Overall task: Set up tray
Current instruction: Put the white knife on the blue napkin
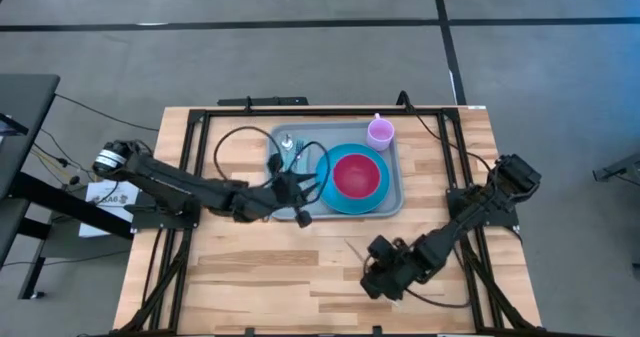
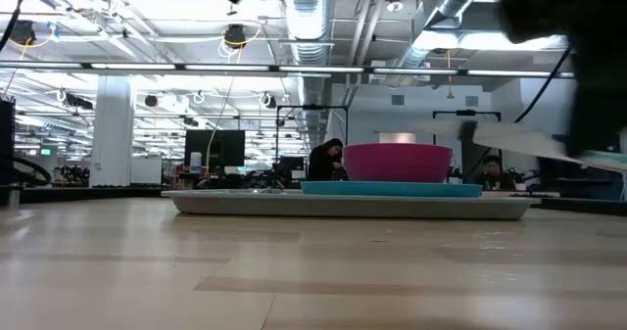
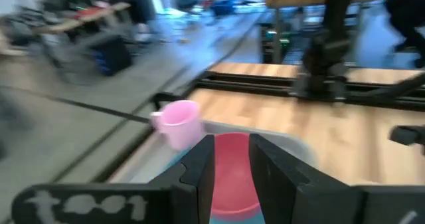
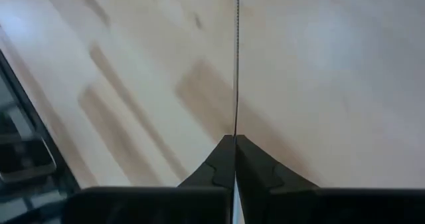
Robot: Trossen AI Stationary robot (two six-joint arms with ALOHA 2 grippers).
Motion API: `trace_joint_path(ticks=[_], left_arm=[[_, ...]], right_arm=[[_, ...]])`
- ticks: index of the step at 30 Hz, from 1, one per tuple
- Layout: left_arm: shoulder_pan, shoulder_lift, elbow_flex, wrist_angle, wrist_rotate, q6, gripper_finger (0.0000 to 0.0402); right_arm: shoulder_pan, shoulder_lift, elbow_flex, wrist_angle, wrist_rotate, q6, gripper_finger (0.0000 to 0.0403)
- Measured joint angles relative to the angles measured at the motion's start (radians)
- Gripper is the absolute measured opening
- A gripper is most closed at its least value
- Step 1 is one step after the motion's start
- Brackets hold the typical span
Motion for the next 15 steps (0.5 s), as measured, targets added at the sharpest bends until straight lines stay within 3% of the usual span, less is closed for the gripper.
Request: trace_joint_path(ticks=[7,11,15], left_arm=[[-0.143,-0.022,0.0,-0.026,-0.405,0.044,0.0083],[-0.229,-0.024,0.0,-0.06,-0.546,0.07,0.0083],[-0.31,-0.024,0.0,-0.069,-0.679,0.119,0.0083]], right_arm=[[-0.19,-0.002,0.013,0.187,0.087,-0.223,0.0],[-0.317,-0.003,0.014,0.38,0.077,-0.401,0.0],[-0.451,-0.003,0.014,0.496,0.014,-0.478,0.0]])
